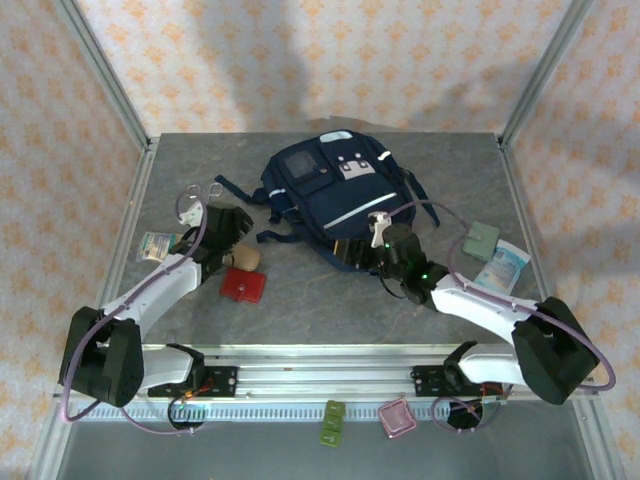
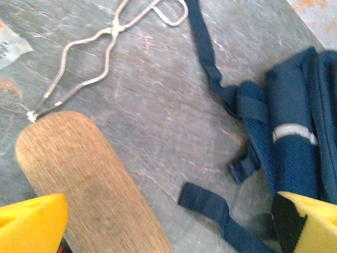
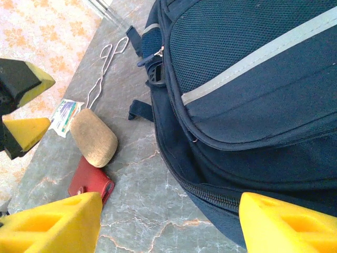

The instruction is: Pack books, pencil case, and school supplies into a backpack

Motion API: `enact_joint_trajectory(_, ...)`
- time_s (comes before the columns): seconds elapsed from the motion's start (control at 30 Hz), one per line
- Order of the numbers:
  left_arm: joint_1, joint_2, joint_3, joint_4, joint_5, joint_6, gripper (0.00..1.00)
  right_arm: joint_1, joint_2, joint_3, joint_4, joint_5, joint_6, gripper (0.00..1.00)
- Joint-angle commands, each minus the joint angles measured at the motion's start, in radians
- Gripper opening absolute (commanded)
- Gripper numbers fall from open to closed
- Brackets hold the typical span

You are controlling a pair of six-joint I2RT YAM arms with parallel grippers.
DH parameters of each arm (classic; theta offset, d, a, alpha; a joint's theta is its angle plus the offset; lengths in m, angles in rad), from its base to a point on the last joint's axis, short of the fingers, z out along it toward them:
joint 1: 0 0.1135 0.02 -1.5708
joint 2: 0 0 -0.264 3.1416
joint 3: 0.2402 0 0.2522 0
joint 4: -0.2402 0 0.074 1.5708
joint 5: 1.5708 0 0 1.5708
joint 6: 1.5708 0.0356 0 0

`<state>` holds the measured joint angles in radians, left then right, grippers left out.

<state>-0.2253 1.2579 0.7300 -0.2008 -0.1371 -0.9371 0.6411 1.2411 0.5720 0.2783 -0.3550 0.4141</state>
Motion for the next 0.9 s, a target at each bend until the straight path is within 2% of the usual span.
enact_joint_trajectory(0.0,0.064,0.046,0.015,-0.045,0.068,-0.074,0.99,0.008,0.006,0.023,0.045,0.011,-0.002,0.69)
enact_joint_trajectory(0.13,0.109,0.162,0.068,-0.072,0.129,-0.074,0.99,0.009,-0.002,0.019,0.043,0.028,0.008,0.69)
enact_joint_trajectory(0.27,0.115,0.243,0.099,-0.084,0.129,-0.080,0.99,0.010,-0.024,0.013,0.027,0.054,0.008,0.68)
enact_joint_trajectory(0.47,0.126,0.323,0.097,-0.061,0.115,-0.086,0.97,0.010,-0.044,-0.009,0.030,0.075,0.019,0.68)
enact_joint_trajectory(0.7,0.128,0.401,0.119,-0.040,0.136,-0.077,0.89,0.009,-0.048,-0.021,0.036,0.102,0.032,0.68)
enact_joint_trajectory(0.87,0.127,0.440,0.145,-0.046,0.131,-0.059,0.92,0.009,-0.051,-0.028,0.033,0.114,0.036,0.67)
